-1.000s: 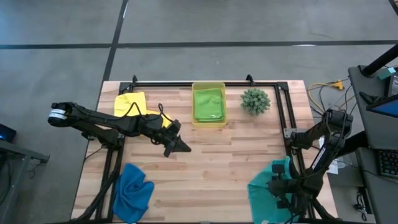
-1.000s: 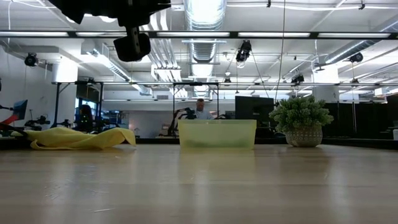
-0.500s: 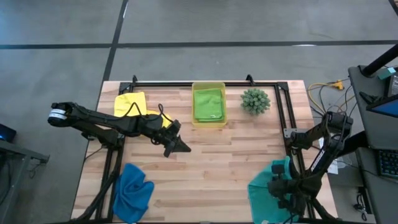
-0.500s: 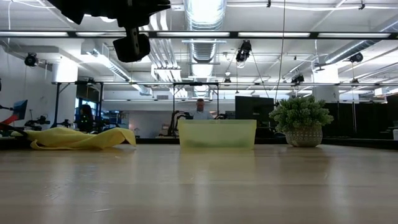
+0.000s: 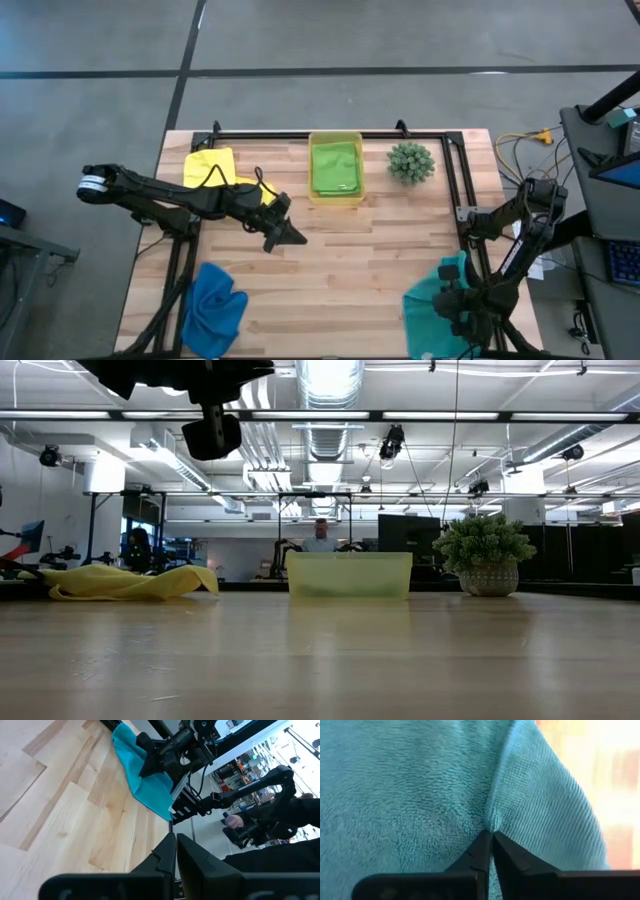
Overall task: Fold microfiber towels
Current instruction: Fold the light blue microfiber cloth
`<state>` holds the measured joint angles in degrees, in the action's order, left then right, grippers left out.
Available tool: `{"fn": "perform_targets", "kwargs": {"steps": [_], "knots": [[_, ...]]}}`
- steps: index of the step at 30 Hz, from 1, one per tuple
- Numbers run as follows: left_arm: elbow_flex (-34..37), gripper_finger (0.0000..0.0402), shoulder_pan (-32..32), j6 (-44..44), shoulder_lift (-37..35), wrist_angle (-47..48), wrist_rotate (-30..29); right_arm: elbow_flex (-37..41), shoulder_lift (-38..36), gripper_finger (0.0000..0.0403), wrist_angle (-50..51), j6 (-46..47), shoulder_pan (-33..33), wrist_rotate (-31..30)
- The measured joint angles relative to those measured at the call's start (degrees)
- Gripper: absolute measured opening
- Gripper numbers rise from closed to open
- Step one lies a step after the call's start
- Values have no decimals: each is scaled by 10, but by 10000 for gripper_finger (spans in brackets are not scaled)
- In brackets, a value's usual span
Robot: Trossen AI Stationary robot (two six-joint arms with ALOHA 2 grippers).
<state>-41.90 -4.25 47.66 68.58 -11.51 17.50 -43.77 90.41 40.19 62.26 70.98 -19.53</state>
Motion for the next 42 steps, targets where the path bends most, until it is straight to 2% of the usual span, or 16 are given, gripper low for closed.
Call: {"fn": "perform_targets", "kwargs": {"steps": [6,13,17,19,21,23,27,31,34,38,40,42], "knots": [[-1,1,0,0,0,0,-8,-25,-70,9,81,-25,-10,-11],[-6,1,1,-9,0,-26,-48,-36,-223,9,149,-41,-60,-59],[-6,1,6,-76,0,-80,-87,-36,-309,9,147,-90,-133,-60],[-6,1,11,-119,0,-104,-129,-36,-342,9,142,-109,-182,-62],[-7,1,23,-150,7,-115,-176,-37,-363,9,133,-131,-234,-65],[-6,1,45,-168,17,-108,-190,-37,-376,9,109,-151,-290,-68],[-7,10,82,-216,56,-117,-168,-37,-378,9,33,-190,-387,-66],[-7,46,88,-270,115,-199,-157,-37,-370,9,-21,-217,-448,-40],[-11,81,88,-299,166,-246,-149,-37,-363,9,-37,-220,-470,-14],[-30,123,89,-304,230,-256,-127,-46,-348,9,-35,-220,-474,14],[-45,139,89,-301,259,-258,-89,-53,-340,9,-37,-220,-474,16],[-64,152,91,-296,288,-258,-24,-62,-330,9,-36,-221,-474,16]]}}
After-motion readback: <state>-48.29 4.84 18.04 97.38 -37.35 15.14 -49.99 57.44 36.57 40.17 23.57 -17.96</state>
